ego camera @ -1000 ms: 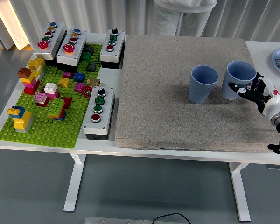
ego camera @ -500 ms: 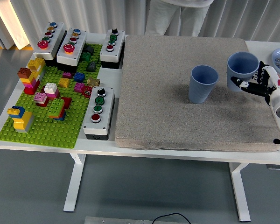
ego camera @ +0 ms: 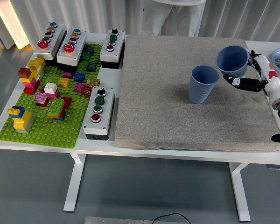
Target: Pick cup pour cup place
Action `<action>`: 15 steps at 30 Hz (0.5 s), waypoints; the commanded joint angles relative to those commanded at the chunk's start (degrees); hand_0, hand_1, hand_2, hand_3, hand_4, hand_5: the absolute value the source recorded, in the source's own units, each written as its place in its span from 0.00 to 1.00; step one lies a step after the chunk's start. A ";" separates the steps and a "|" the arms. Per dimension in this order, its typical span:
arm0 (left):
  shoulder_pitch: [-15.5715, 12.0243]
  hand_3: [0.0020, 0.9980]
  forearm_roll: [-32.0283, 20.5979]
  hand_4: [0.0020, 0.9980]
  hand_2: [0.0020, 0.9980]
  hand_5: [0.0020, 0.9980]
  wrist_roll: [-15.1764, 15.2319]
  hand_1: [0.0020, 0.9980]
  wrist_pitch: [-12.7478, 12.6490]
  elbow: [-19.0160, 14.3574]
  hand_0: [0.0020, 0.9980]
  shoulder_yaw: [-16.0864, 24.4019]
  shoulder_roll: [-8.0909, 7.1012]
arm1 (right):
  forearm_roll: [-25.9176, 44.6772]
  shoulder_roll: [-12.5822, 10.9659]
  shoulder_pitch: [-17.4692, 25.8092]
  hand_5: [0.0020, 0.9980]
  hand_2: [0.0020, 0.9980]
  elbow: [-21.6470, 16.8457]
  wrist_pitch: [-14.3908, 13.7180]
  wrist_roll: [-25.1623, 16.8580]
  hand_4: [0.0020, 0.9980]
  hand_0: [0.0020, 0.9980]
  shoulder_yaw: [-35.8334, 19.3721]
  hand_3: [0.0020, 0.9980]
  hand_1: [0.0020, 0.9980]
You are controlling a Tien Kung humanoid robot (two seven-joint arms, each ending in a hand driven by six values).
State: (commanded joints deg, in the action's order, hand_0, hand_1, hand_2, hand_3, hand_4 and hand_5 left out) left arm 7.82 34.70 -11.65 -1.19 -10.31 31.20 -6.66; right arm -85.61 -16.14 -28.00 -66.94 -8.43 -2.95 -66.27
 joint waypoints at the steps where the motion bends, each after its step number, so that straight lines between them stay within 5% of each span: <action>1: -0.01 0.64 0.03 0.55 0.85 0.94 -0.01 0.79 -0.01 0.00 0.74 0.04 0.00 | -0.15 0.16 -0.30 0.31 0.69 0.18 -0.07 -0.01 0.79 0.85 0.19 0.76 0.78; 15: 0.08 0.64 0.02 0.55 0.85 0.93 -0.02 0.79 0.01 0.00 0.74 -0.07 -0.06 | -8.48 -0.18 -2.21 0.30 0.69 0.30 -3.05 -1.28 0.79 0.85 2.00 0.76 0.77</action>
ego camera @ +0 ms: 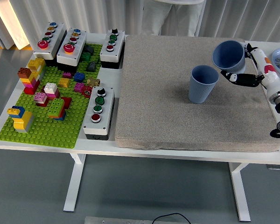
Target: Pick cup pour cup place
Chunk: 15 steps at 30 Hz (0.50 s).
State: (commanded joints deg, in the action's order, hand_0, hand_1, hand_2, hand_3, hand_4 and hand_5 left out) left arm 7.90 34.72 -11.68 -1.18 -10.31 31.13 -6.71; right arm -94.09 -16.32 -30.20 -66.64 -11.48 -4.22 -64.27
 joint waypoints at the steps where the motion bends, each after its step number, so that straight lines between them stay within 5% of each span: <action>1: -0.01 0.64 0.04 0.55 0.85 0.93 -0.01 0.79 0.00 0.00 0.74 0.04 0.00 | -1.14 0.03 0.06 0.30 0.69 -0.20 -0.26 0.09 0.79 0.85 0.02 0.76 0.78; 15: -0.26 0.64 0.61 0.55 0.85 0.93 -0.15 0.79 -0.01 0.00 0.75 0.51 -0.08 | -6.68 0.38 0.40 0.31 0.69 -0.36 -4.64 -1.60 0.78 0.85 1.95 0.76 0.78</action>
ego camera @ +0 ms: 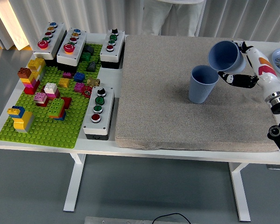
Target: Pick cup pour cup place
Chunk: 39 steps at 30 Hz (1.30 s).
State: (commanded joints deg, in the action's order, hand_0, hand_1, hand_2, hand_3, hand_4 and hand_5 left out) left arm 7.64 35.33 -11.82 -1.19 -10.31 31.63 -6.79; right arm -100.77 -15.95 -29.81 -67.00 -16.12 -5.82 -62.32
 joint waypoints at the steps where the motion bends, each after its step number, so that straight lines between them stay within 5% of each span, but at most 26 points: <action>1: 0.00 0.64 -0.01 0.55 0.85 0.93 0.00 0.79 0.00 0.00 0.75 0.00 0.00 | -0.02 -0.01 -0.01 0.31 0.69 0.04 -0.13 -0.08 0.78 0.85 0.06 0.76 0.78; 13: 0.30 0.64 0.43 0.55 0.85 0.93 0.00 0.79 0.01 0.00 0.75 0.44 0.01 | 0.66 -1.33 -0.93 0.31 0.69 2.59 -4.16 -2.81 0.78 0.86 2.32 0.76 0.78; 39: 0.40 0.64 0.51 0.55 0.85 0.93 -0.02 0.79 -0.03 0.00 0.75 0.60 -0.04 | -1.34 -3.77 -3.35 0.31 0.67 3.20 -5.41 -1.27 0.78 0.86 7.79 0.73 0.77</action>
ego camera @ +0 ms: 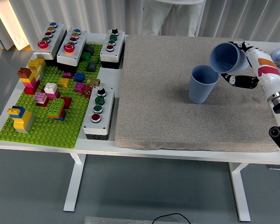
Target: Pick cup pour cup place
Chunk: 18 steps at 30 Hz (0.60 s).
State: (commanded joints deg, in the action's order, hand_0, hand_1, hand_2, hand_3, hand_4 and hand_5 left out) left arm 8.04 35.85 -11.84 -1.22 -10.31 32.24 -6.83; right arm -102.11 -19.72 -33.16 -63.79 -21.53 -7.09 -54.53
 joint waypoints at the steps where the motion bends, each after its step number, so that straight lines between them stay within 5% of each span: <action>1: 0.00 0.64 0.02 0.55 0.85 0.93 -0.01 0.79 0.00 0.00 0.75 -0.02 0.00 | 0.01 -0.02 -0.14 0.31 0.67 0.04 -0.11 0.00 0.78 0.86 0.29 0.73 0.77; 18: -0.03 0.64 -0.29 0.55 0.85 0.93 0.09 0.79 -0.01 0.00 0.75 -0.38 -0.16 | 0.63 -0.40 -2.58 0.31 0.67 1.25 -1.19 -0.36 0.78 0.86 3.50 0.73 0.77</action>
State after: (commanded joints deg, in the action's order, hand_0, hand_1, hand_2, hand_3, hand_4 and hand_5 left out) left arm 8.01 35.55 -11.75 -1.22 -10.31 31.86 -6.99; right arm -101.48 -20.12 -35.74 -62.54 -22.71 -7.45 -51.03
